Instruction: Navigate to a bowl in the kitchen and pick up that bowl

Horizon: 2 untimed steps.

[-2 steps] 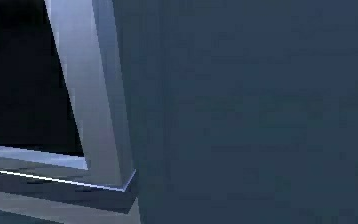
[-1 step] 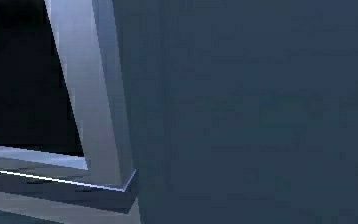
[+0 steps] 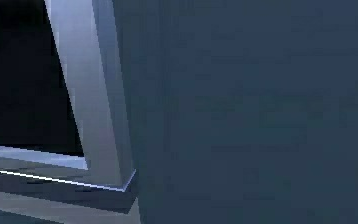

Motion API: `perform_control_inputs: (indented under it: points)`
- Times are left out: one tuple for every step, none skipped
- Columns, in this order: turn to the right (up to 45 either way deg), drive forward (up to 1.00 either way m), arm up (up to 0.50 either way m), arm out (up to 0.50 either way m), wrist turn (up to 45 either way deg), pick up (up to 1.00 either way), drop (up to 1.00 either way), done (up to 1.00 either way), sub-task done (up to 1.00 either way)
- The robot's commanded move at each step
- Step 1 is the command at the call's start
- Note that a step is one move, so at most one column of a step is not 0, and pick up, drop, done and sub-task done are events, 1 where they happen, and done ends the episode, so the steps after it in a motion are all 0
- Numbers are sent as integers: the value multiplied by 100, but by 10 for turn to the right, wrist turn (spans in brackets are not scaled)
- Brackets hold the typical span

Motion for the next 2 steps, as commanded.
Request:
perform_control_inputs:
  points:
    - [450, 0, 0, 0, 0, 0, 0, 0, 0]
    - [-450, 0, 0, 0, 0, 0, 0, 0, 0]
